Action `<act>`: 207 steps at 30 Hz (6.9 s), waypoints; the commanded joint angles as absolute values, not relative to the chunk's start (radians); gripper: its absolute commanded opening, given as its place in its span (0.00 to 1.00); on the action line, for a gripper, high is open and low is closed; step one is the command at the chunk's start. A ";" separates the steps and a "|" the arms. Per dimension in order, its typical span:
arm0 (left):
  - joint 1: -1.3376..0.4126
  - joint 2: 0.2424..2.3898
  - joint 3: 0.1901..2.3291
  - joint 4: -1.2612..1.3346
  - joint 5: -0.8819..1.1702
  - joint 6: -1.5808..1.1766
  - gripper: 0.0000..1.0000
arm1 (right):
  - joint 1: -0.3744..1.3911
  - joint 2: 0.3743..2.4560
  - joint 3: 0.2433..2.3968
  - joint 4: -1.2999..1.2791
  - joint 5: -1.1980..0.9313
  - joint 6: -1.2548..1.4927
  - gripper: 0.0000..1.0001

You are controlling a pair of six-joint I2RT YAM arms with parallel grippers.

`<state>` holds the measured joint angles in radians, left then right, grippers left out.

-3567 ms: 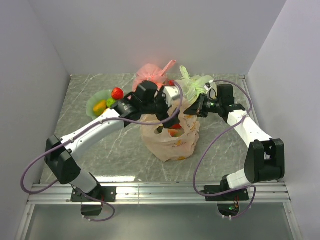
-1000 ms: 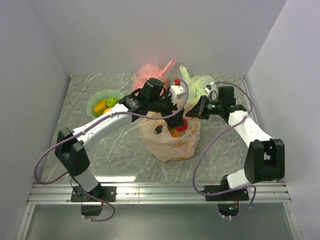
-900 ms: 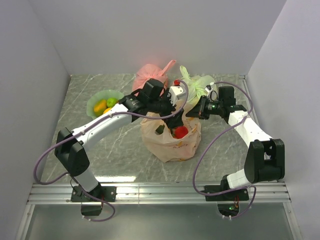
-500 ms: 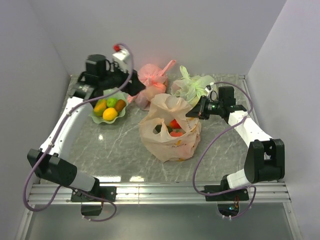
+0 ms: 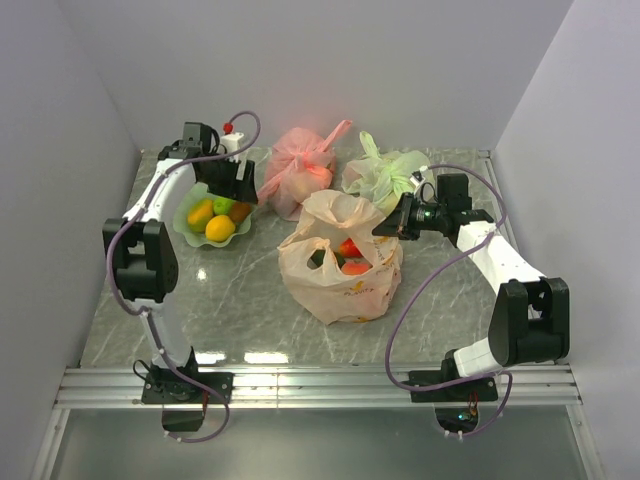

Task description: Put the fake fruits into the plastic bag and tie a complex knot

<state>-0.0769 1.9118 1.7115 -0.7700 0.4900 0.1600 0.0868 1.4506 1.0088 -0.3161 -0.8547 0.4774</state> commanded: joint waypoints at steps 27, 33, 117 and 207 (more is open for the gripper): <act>-0.040 2.082 1.793 -0.785 0.538 0.239 0.61 | 0.077 1.431 1.022 -0.307 -0.874 0.457 0.00; -0.002 2.005 1.830 -0.807 0.583 0.219 0.38 | 0.077 1.428 1.019 -0.302 -0.874 0.468 0.00; -0.739 1.369 1.114 -0.363 0.469 -0.130 0.99 | 0.015 1.039 0.552 0.075 -0.980 0.879 0.00; -0.838 1.319 1.664 -0.746 0.807 0.767 0.00 | 0.337 0.584 0.828 -0.166 -0.757 -0.124 1.00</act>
<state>-0.8581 1.3621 1.6417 -0.7959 0.6209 0.7910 0.3435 0.5968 0.7815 -0.2447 -0.6010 0.2108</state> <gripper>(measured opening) 0.013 0.994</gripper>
